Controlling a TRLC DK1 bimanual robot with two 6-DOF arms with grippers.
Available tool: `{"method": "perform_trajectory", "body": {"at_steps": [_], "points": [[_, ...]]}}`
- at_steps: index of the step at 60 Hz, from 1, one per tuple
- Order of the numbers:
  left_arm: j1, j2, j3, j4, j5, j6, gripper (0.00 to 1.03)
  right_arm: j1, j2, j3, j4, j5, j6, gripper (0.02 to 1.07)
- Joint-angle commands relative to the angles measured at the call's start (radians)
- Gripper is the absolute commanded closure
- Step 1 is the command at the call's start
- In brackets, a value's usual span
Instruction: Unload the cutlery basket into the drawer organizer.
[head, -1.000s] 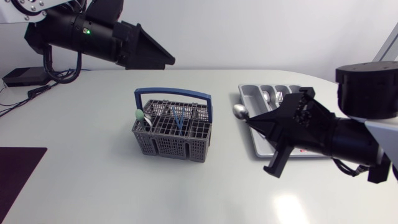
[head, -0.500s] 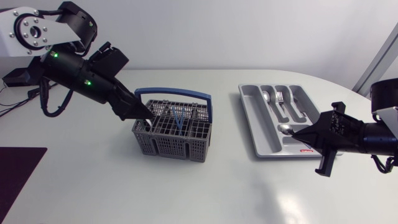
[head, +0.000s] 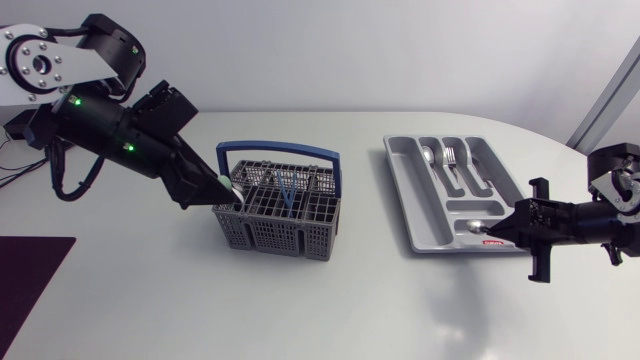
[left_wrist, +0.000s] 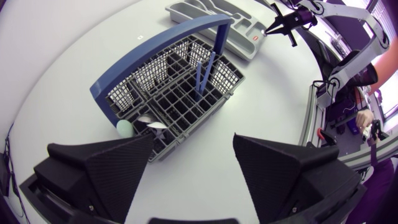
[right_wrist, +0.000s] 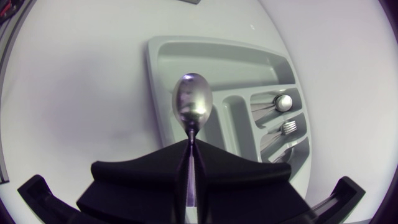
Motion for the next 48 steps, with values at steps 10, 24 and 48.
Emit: {"method": "perform_trajectory", "body": {"at_steps": [10,24,48], "points": [[0.005,-0.053,-0.055,-0.02,-0.038,0.065,0.14,-0.01,0.111,0.07,0.064,0.077,-0.149,1.01],[0.013,-0.072,-0.092,-0.021,-0.041,0.111,0.14,0.02,0.171,0.084,0.093,0.143,-0.184,1.01],[0.03,-0.099,-0.101,-0.044,-0.045,0.169,0.14,0.04,0.147,0.058,0.183,0.18,-0.119,0.45]]}}
